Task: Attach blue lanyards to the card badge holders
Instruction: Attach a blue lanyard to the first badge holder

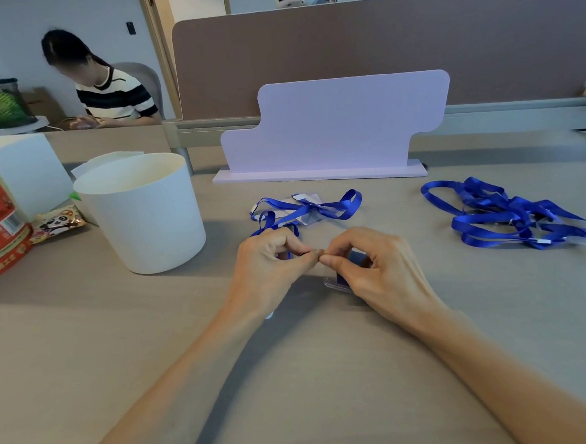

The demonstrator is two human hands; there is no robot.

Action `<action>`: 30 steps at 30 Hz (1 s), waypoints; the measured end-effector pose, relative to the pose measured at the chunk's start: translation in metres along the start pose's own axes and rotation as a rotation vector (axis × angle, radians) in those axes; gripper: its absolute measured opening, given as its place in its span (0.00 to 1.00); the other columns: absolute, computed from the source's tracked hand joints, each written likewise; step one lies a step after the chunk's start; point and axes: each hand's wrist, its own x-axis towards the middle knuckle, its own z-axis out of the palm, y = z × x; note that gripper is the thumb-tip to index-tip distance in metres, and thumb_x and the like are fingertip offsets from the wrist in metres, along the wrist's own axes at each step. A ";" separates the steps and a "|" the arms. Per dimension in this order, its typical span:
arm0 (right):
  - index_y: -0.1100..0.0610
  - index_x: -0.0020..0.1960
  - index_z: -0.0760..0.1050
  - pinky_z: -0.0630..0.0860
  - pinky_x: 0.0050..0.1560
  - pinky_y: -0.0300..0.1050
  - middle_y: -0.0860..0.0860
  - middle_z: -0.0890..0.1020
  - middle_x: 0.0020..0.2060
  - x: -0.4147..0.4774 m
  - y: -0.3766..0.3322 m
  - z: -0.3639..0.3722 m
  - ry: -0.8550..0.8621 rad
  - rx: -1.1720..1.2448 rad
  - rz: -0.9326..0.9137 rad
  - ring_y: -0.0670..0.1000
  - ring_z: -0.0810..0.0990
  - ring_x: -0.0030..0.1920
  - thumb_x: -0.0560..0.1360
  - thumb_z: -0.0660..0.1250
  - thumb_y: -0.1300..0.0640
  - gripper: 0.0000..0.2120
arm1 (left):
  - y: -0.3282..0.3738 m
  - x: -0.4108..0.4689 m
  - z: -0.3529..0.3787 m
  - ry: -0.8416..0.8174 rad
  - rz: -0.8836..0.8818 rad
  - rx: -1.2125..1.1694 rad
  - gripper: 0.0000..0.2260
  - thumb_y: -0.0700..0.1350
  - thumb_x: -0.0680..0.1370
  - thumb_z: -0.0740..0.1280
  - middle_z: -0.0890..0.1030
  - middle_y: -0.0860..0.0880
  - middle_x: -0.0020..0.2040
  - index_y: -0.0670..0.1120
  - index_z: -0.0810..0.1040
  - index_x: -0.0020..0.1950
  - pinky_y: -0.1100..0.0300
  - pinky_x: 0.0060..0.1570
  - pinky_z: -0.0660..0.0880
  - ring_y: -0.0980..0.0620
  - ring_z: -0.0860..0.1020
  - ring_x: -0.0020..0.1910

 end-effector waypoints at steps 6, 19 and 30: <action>0.51 0.41 0.80 0.71 0.36 0.37 0.44 0.81 0.35 0.000 -0.001 0.000 0.014 -0.020 -0.047 0.46 0.78 0.38 0.73 0.73 0.56 0.03 | 0.002 0.000 -0.003 -0.008 -0.028 -0.049 0.06 0.39 0.70 0.76 0.78 0.58 0.27 0.39 0.82 0.37 0.72 0.31 0.66 0.62 0.72 0.26; 0.42 0.69 0.63 0.69 0.53 0.31 0.36 0.70 0.58 -0.006 0.005 -0.009 -0.256 -0.048 0.132 0.34 0.70 0.56 0.60 0.72 0.33 0.41 | -0.004 0.010 -0.017 0.079 0.017 0.002 0.05 0.44 0.71 0.75 0.82 0.53 0.36 0.45 0.81 0.39 0.68 0.37 0.70 0.56 0.74 0.33; 0.47 0.67 0.70 0.67 0.57 0.29 0.37 0.72 0.60 -0.006 0.004 -0.006 -0.144 0.003 0.107 0.37 0.72 0.61 0.62 0.69 0.38 0.36 | -0.020 0.014 -0.023 0.109 0.433 0.408 0.05 0.47 0.72 0.70 0.80 0.58 0.38 0.46 0.83 0.41 0.60 0.42 0.69 0.57 0.71 0.39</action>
